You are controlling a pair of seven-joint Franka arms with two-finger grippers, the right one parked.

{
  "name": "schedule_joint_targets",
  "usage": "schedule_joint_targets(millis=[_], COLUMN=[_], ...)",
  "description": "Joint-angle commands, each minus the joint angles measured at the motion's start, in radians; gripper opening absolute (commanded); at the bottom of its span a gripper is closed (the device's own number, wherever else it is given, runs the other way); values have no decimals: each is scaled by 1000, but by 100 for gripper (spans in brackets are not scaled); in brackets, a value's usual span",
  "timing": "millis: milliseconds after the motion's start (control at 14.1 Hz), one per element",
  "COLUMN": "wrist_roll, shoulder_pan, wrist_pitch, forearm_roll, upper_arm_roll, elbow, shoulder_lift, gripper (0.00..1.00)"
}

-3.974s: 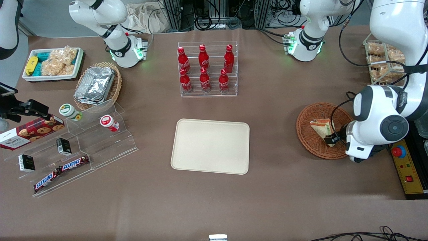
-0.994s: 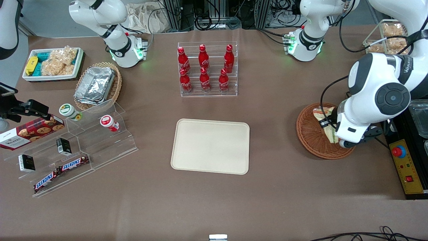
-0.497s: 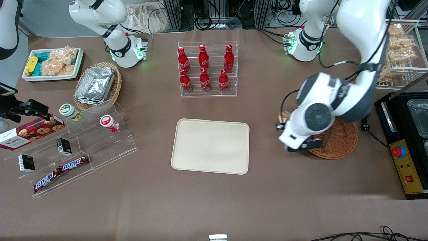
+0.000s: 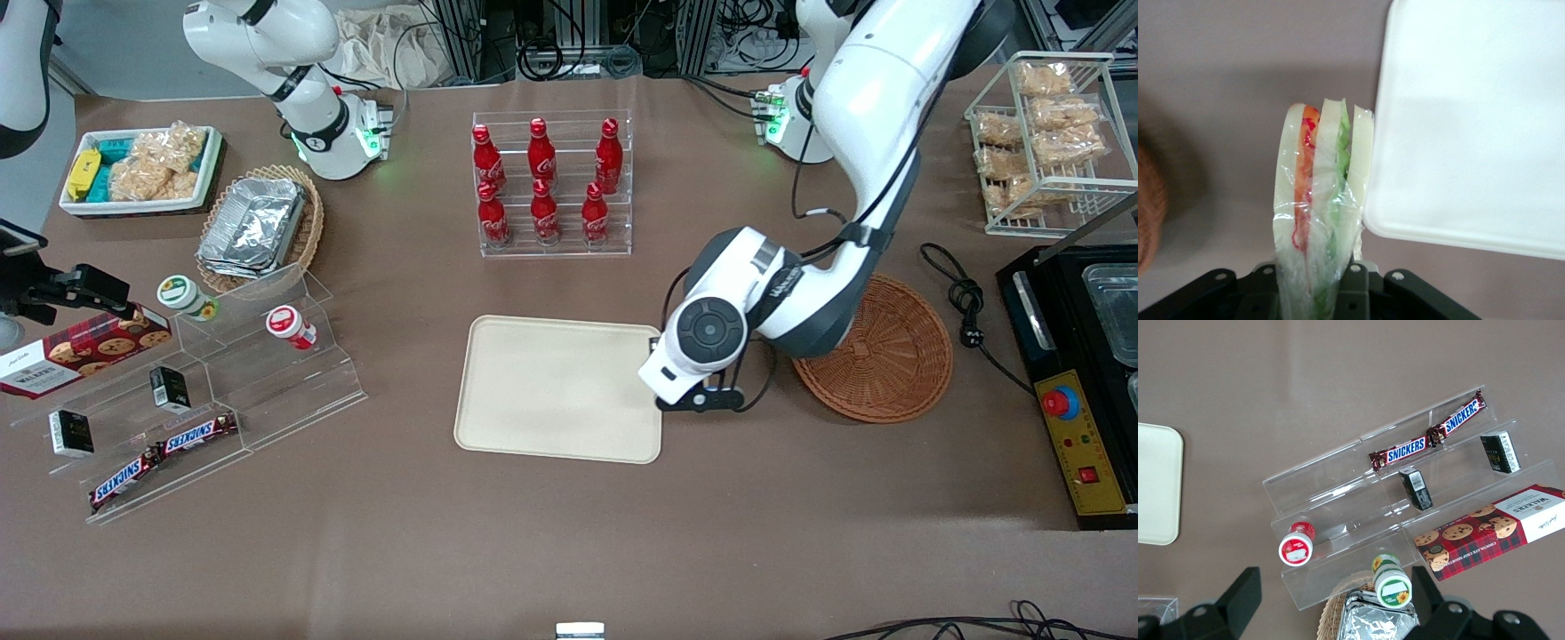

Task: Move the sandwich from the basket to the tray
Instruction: 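Carry the sandwich with the left gripper over the cream tray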

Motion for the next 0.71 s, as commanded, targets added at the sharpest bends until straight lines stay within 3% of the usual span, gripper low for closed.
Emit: schedule_joint_targets(millis=[0, 639], wrist_roll=[-9, 2], shoulder_pan=[-7, -43], wrist_pitch=[85, 230], forearm_roll=[8, 20], upper_arm_roll=[0, -26], elbow=[49, 43], shoulder_lift=[81, 161], gripper=[25, 25])
